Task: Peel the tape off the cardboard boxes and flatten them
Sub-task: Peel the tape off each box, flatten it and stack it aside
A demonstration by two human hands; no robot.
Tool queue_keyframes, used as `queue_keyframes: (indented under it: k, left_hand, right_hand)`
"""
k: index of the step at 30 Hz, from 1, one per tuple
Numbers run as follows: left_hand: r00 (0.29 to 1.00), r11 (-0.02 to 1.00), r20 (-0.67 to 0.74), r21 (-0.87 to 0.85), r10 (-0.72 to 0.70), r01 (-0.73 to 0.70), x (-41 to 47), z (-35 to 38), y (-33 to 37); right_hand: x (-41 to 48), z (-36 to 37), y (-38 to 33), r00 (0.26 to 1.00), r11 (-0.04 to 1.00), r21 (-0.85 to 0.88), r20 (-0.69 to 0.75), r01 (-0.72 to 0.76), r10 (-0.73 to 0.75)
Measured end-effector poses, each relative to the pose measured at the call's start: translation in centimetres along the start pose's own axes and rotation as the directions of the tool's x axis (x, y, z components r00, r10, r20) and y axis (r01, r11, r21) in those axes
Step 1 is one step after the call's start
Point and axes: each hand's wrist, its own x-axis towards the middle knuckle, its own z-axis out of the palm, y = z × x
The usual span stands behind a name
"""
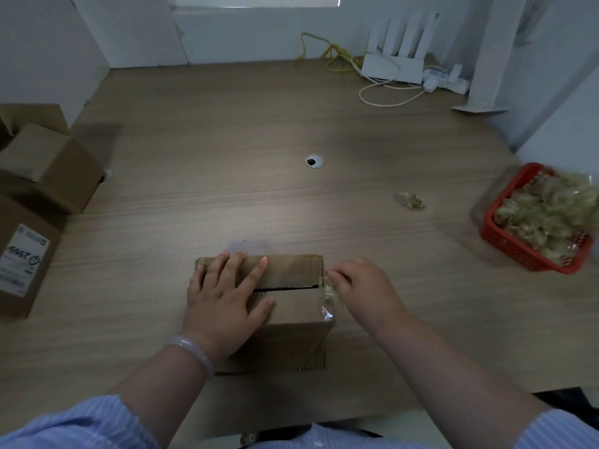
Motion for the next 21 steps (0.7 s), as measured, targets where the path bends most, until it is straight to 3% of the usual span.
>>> queue_keyframes:
  k: [3,6,9,16,21]
  left_hand:
    - [1.000,1.000,0.005,0.001,0.000,0.000,0.0,-0.1,0.0]
    - [1.000,1.000,0.008,0.013,0.003,-0.004,-0.1,-0.1,0.0]
    - [1.000,1.000,0.016,0.005,-0.009,0.009,0.0,-0.2,0.1]
    - [0.999,1.000,0.042,-0.014,-0.022,0.023,0.0,-0.4,0.2]
    - [0.999,0.999,0.045,-0.034,-0.030,0.032,0.1,-0.7,0.3]
  right_hand:
    - [-1.1,-0.2,0.1,1.000,0.999,0.042,0.011,0.025,-0.026]
    - [-1.3,0.2,0.2,0.994,0.971,0.217,-0.021,-0.104,0.111]
    - [-1.1,0.5,0.1,0.980,0.945,0.270,-0.020,-0.184,0.197]
    - [-2.4,1.4,0.4,0.976,0.978,0.184,-0.174,-0.099,0.132]
    - [-3.5,1.9,1.1,0.959,0.967,0.249,-0.254,-0.060,0.126]
